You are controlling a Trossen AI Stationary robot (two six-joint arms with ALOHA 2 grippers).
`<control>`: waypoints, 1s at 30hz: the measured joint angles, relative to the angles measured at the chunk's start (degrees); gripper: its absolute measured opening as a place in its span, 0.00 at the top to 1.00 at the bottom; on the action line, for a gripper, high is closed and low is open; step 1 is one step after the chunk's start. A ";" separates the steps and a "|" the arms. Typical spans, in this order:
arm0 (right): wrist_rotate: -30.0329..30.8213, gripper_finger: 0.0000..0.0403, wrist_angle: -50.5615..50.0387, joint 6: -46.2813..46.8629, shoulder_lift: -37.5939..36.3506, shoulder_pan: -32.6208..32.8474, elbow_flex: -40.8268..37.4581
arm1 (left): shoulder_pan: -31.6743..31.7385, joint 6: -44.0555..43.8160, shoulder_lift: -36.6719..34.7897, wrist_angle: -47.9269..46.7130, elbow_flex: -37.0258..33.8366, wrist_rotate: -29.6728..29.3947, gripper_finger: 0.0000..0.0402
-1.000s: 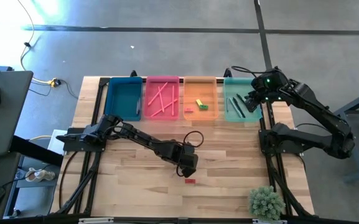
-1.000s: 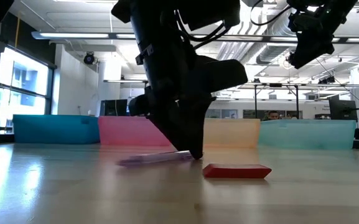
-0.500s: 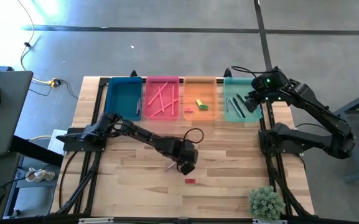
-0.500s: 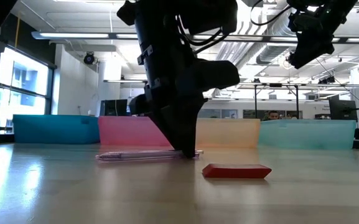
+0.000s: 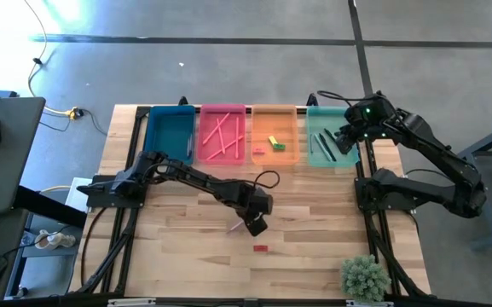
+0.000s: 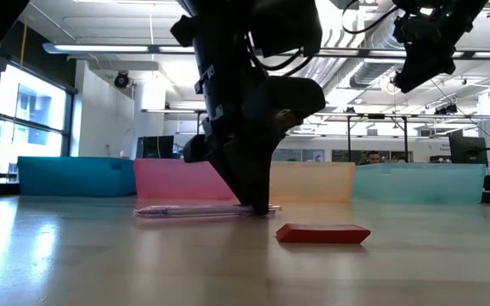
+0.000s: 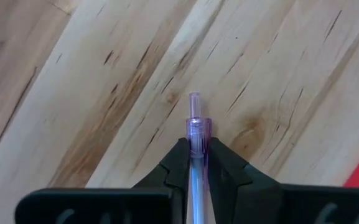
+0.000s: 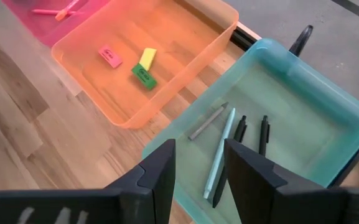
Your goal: Sort crayons/erasers/pens/pencils in bins
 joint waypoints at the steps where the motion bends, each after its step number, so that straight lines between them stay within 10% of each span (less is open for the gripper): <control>1: -0.32 0.68 0.00 0.02 -0.01 0.02 0.00 | 0.28 0.30 -0.35 0.20 -0.07 0.24 0.95; 30: -17.71 0.68 -3.89 10.41 -12.63 0.12 0.00 | 14.65 4.44 -2.14 46.14 0.07 19.50 0.95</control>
